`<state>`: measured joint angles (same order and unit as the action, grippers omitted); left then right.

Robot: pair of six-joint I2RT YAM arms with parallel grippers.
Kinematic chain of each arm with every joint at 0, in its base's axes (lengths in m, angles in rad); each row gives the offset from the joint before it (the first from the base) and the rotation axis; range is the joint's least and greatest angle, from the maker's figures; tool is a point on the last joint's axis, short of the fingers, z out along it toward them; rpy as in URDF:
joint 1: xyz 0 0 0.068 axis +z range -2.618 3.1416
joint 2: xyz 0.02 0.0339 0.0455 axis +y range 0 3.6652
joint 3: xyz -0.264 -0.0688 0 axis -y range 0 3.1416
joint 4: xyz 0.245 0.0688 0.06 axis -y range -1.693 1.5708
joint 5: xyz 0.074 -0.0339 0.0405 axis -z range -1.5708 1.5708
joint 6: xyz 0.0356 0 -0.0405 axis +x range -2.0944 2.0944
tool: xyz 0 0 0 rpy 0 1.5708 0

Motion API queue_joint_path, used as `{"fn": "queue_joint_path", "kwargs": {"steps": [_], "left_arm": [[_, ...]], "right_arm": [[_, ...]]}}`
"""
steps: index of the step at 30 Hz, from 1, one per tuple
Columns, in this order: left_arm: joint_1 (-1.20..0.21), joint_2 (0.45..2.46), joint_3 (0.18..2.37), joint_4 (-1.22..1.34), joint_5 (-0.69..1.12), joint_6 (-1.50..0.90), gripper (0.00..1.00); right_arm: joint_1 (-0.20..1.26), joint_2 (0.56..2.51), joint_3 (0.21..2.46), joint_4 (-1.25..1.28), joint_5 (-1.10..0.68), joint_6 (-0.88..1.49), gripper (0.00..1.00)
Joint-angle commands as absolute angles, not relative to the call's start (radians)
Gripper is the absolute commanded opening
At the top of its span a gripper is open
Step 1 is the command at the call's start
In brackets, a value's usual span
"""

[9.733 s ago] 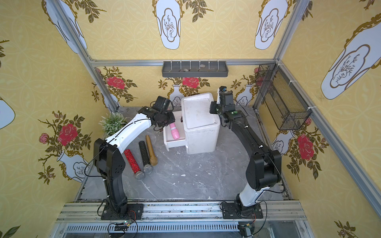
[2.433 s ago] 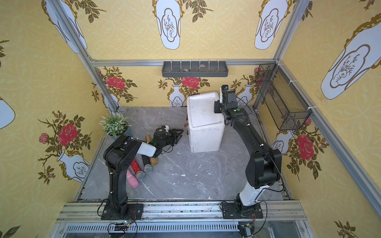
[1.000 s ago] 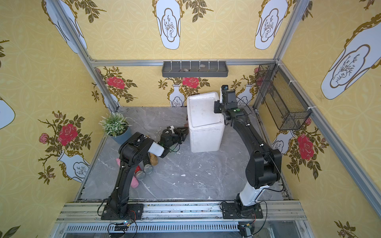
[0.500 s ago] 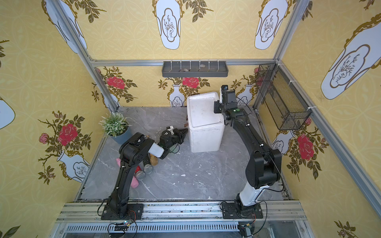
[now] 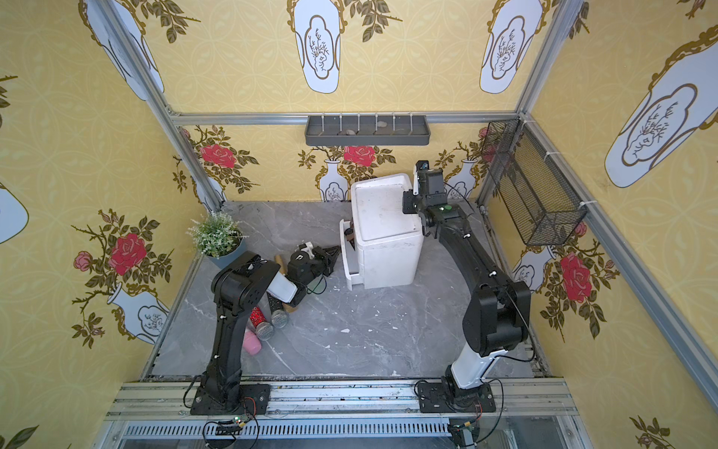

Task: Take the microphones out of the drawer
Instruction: Open the drawer in the storage box.

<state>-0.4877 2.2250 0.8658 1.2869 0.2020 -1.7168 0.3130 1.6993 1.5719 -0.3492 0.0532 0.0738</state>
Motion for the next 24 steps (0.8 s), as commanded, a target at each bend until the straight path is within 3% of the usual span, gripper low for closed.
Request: {"fn": "queue_joint_path", "kwargs": {"steps": [1,24], "left_arm": [[-0.475,2.216,0.828,1.296,0.212,-1.689,0.00],[-0.395,2.127,0.671,1.308,0.169,-1.642,0.00]], "right_arm": [[0.319,1.722,1.557,-0.612,0.014,0.083,0.00],[0.320,1.733,1.558,-0.620,0.025,0.084,0.00]]}}
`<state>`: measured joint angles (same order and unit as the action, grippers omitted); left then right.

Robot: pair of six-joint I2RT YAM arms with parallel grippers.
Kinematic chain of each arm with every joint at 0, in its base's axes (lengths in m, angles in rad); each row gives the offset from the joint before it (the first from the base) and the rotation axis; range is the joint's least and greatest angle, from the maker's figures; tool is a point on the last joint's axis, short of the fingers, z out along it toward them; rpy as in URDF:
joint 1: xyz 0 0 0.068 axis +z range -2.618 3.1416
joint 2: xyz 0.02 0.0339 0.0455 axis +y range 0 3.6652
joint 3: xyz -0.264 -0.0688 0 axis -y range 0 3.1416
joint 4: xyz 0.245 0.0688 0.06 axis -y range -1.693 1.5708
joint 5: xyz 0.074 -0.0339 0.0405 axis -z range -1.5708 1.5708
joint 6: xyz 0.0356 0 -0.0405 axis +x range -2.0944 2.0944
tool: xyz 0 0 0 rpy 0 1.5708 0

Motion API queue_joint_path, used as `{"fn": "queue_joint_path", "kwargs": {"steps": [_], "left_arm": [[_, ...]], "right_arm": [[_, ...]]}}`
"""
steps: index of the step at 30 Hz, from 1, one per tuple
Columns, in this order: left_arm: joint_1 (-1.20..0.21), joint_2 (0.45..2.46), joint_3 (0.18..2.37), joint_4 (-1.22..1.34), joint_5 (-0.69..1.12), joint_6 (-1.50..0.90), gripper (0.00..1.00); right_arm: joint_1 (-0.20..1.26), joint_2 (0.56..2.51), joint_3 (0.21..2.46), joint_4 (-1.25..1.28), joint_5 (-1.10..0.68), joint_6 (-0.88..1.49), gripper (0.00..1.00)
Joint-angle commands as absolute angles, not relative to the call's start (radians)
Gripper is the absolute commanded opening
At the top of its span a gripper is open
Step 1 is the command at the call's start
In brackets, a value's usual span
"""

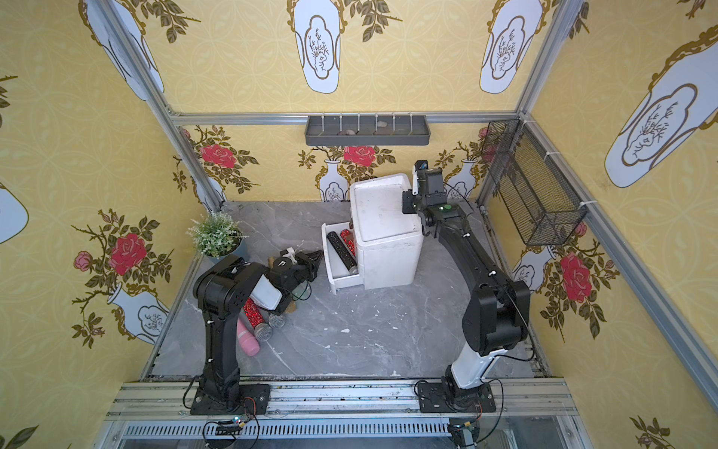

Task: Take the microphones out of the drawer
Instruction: Open the drawer in the storage box.

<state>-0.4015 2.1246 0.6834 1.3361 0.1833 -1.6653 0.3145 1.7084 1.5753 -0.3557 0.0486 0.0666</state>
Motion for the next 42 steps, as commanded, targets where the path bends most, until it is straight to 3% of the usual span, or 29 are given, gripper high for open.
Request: {"fn": "queue_joint_path", "kwargs": {"steps": [1,11,24,25,26,27,42], "left_arm": [[-0.394,2.128,0.672,1.309,0.169,-1.641,0.00],[-0.393,2.128,0.675,1.308,0.162,-1.645,0.01],[-0.393,2.129,0.734,1.275,0.224,-1.617,0.55],[-0.393,2.126,0.733,1.272,0.224,-1.614,0.63],[-0.393,2.121,0.731,1.267,0.223,-1.611,0.91],[-0.393,2.116,0.727,1.263,0.220,-1.609,1.00],[-0.393,1.959,0.745,1.009,0.186,-1.465,1.00]], "right_arm": [[0.319,1.732,1.556,-0.620,0.026,0.084,0.00],[0.321,1.733,1.560,-0.620,0.027,0.086,0.00],[0.325,1.733,1.562,-0.620,0.032,0.088,0.03],[0.327,1.733,1.562,-0.620,0.032,0.088,0.03],[0.327,1.732,1.561,-0.620,0.032,0.088,0.03],[0.327,1.733,1.562,-0.620,0.032,0.087,0.03],[0.334,1.732,1.563,-0.617,0.032,0.090,0.04]]}}
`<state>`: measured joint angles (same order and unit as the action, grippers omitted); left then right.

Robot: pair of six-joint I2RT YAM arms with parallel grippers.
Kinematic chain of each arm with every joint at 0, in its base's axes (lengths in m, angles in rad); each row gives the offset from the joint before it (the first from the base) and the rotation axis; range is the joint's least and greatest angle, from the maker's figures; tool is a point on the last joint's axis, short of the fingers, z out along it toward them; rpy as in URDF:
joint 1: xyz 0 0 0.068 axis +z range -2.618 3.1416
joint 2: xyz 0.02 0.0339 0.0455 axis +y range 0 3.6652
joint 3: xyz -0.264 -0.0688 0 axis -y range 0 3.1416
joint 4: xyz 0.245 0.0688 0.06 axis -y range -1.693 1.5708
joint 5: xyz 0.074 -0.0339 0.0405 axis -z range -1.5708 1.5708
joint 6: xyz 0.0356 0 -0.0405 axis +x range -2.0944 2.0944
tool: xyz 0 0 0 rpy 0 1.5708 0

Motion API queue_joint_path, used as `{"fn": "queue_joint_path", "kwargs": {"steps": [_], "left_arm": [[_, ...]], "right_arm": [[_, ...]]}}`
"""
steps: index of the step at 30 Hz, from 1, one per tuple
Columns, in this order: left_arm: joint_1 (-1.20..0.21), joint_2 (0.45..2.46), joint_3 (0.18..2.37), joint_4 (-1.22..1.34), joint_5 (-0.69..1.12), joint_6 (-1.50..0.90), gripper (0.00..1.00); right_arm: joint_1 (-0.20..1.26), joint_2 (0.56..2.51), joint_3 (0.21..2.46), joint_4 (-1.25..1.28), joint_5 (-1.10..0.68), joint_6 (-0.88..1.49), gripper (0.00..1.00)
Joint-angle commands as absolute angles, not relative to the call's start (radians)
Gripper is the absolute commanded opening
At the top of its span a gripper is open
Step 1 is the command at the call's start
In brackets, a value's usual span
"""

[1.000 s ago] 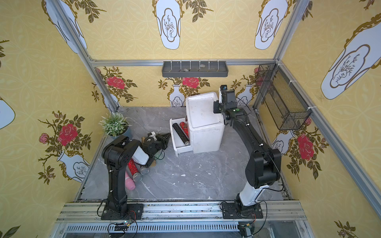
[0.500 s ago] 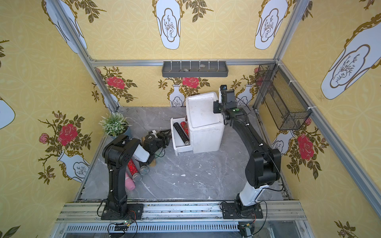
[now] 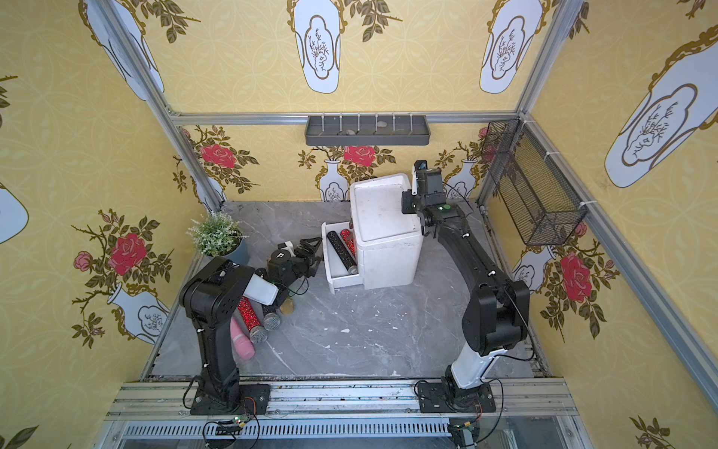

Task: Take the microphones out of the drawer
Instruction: Open the drawer in the storage box, then pick up the microphone from the drawer.

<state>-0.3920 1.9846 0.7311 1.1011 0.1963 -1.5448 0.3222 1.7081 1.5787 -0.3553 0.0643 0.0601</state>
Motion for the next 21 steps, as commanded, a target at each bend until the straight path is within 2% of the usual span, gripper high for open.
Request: {"fn": "queue_joint_path", "kwargs": {"steps": [1,7,10,17,21], "left_arm": [[-0.392,1.944,0.750,0.980,0.186,-1.449,1.00],[-0.394,1.850,0.798,0.768,0.164,-1.357,1.00],[-0.394,1.798,0.827,0.645,0.147,-1.306,1.00],[-0.398,1.705,0.959,0.322,0.151,-1.151,1.00],[-0.399,1.682,1.010,0.197,0.157,-1.100,1.00]], "right_arm": [[0.333,1.732,1.562,-0.616,0.032,0.090,0.03],[0.334,1.738,1.563,-0.615,0.033,0.092,0.06],[0.334,1.731,1.566,-0.612,0.035,0.098,0.16],[0.336,1.733,1.626,-0.624,0.034,0.107,0.55],[0.339,1.730,1.691,-0.643,0.049,0.103,0.68]]}}
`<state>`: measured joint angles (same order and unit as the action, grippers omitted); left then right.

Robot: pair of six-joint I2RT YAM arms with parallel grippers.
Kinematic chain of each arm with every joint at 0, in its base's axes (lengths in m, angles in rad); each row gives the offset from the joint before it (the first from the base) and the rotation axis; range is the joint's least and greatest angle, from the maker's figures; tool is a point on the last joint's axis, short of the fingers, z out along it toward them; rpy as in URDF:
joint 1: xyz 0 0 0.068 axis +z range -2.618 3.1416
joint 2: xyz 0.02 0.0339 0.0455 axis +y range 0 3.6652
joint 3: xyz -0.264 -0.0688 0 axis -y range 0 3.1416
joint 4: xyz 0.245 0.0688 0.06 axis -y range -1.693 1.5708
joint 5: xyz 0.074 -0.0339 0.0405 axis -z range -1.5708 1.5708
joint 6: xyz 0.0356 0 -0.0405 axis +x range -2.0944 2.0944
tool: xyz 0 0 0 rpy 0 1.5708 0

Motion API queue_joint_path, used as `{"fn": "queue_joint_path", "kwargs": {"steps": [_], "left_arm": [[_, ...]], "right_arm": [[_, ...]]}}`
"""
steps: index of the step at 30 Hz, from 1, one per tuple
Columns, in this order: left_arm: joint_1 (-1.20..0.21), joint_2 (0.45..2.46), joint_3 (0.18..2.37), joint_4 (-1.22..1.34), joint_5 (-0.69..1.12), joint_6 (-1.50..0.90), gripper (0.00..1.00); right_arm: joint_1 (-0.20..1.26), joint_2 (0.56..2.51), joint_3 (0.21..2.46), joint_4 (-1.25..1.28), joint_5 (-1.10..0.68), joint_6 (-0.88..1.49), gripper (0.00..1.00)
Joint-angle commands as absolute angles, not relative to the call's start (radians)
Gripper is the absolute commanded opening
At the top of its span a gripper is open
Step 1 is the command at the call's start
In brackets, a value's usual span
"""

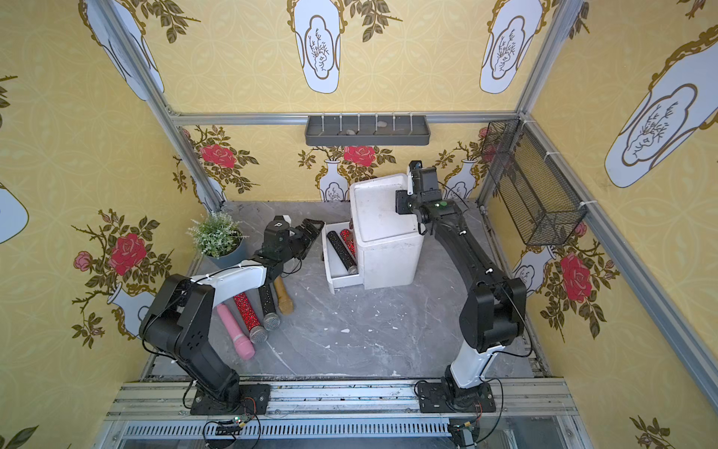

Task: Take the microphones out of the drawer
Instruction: Pick up the microphone from the drawer.

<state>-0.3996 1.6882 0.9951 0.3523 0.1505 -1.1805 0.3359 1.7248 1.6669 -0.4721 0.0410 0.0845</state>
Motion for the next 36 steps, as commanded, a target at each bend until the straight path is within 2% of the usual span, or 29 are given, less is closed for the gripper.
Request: {"fn": "queue_joint_path", "kwargs": {"steps": [1,6,10,13,16,19,22,29,36], "left_arm": [[-0.399,1.676,1.018,0.172,0.156,-1.088,1.00],[-0.399,1.649,1.041,0.087,0.179,-1.039,1.00],[-0.399,1.600,1.010,0.081,0.192,-1.015,1.00],[-0.398,1.551,0.970,0.088,0.189,-0.999,1.00],[-0.398,1.495,0.925,0.073,0.168,-0.993,1.00],[-0.393,1.445,0.892,0.038,0.169,-0.963,1.00],[-0.393,1.403,0.871,-0.033,0.169,-0.925,1.00],[-0.378,1.280,0.752,-0.047,0.155,-0.900,1.00],[-0.362,1.262,0.674,0.009,0.184,-0.919,1.00]], "right_arm": [[0.342,1.730,1.714,-0.650,0.069,0.100,0.70],[0.383,1.738,1.868,-0.730,0.150,0.073,0.73],[0.485,1.757,1.979,-0.794,0.219,0.055,0.72],[0.577,1.790,2.051,-0.840,0.229,0.070,0.68],[0.665,1.825,2.098,-0.862,0.236,0.093,0.59],[0.737,1.868,2.142,-0.862,0.206,0.130,0.48],[0.786,1.920,2.155,-0.856,0.159,0.170,0.43],[0.829,2.054,2.157,-0.839,0.049,0.248,0.37],[0.819,2.150,2.141,-0.826,0.007,0.275,0.37]]}}
